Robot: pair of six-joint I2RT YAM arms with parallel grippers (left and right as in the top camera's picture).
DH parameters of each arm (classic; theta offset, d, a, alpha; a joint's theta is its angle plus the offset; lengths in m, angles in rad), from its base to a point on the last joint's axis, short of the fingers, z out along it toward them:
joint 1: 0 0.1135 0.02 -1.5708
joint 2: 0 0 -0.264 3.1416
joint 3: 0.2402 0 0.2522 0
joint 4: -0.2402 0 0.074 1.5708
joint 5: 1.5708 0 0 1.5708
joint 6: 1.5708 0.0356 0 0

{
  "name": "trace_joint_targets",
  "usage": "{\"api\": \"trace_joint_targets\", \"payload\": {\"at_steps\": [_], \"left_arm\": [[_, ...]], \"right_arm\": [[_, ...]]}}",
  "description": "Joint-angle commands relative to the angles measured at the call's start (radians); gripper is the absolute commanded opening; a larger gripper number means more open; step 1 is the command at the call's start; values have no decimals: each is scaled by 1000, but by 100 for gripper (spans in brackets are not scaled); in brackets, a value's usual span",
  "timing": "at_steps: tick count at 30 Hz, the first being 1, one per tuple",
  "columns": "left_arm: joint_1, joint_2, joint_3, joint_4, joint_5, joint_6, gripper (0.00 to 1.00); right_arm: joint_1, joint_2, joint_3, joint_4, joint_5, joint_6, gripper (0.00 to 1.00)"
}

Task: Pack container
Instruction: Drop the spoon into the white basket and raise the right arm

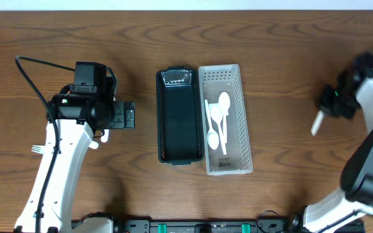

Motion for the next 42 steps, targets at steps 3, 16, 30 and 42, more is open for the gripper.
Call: {"api": "trace_joint_targets", "payload": {"at_steps": [3, 16, 30, 42], "left_arm": [[-1, 4, 16, -3, -12, 5, 98], [-1, 4, 16, -3, -12, 5, 98], [-1, 3, 16, -6, -12, 6, 98], [11, -1, 174, -89, -16, 48, 98]], "right_arm": [[265, -156, 125, -13, -71, 82, 3], [704, -13, 118, -52, -28, 126, 6], [724, 84, 164, -72, -32, 85, 33], [513, -6, 583, -260, 94, 26, 70]]}}
